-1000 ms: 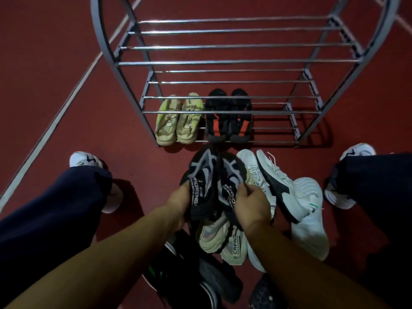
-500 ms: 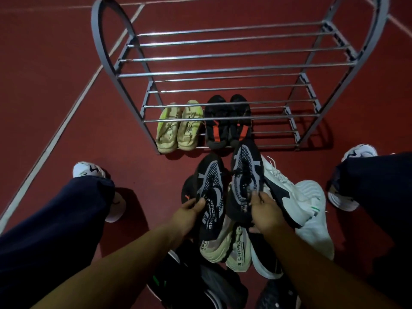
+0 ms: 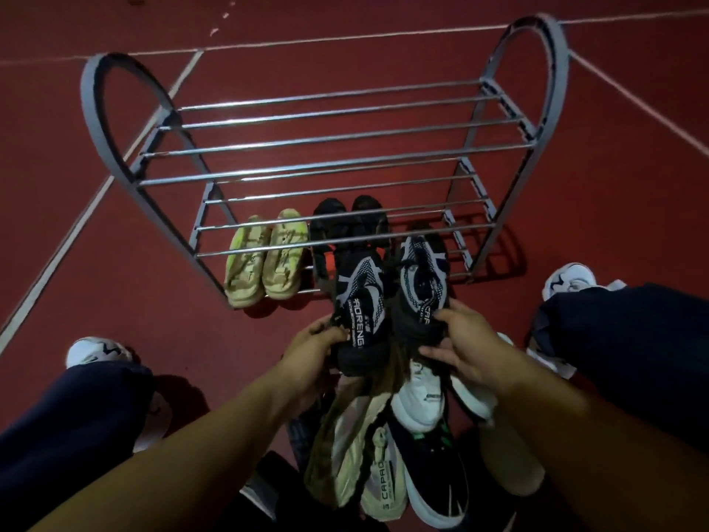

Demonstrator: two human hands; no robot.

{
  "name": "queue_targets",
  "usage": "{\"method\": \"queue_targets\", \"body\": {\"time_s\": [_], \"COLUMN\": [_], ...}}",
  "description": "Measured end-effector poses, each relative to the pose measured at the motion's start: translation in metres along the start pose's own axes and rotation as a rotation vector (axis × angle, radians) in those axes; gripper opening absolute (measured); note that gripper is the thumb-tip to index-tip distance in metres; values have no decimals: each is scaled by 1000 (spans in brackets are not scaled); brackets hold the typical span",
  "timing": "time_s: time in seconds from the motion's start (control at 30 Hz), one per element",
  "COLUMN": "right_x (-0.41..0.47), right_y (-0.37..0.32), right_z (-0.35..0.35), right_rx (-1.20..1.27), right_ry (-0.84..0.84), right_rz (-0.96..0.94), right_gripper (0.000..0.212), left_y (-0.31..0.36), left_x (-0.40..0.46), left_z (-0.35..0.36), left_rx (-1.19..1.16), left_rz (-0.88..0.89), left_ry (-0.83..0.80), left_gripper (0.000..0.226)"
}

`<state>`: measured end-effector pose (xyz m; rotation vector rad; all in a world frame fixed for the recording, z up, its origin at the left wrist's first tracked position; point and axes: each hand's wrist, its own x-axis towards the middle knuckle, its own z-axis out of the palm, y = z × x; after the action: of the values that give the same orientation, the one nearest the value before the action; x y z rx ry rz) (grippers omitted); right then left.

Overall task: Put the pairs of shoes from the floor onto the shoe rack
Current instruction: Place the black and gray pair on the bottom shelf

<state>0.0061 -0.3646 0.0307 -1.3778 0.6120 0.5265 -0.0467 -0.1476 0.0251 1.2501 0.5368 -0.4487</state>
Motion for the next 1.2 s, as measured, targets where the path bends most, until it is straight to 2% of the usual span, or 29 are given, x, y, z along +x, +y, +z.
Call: {"method": "queue_targets", "body": {"time_s": [0.1,0.23,0.43,0.53,0.63,0.77,0.93,1.0,1.1,1.2], "right_x": [22,54,108,138,165,185,198,202,201,204], "right_y": [-17,-31,-43,-45,-46,-44,-33,-29,-19,5], "right_z": [-19,-40,-45,-42,-47,-47,-50,-54,-44,-29], "right_rx": [-125,-192,-99,-48,0,64,43,62,75,119], "right_ry": [78,158,241,296,377,412,458,476,551,682], "right_rz": [19,-5,-43,-25,-16,-12,-49,-65,-130,-194], "right_gripper": [40,40,34,41,44,45,42,40,46,57], "left_y": [15,23,41,50,51,40,20,23,28,30], "left_x": [20,57,125,165,201,233,245,239,234,225], "left_z": [22,46,82,102,118,127,139,146,148,139], "left_rx": [51,70,84,148,197,463,608,818,1280,1355], "left_rz": [-26,-40,5,12,11,88,203,182,218,304], "left_ry": [5,42,58,87,89,169,485,579,532,428], "left_gripper": [28,40,48,42,48,48,43,37,31,37]}}
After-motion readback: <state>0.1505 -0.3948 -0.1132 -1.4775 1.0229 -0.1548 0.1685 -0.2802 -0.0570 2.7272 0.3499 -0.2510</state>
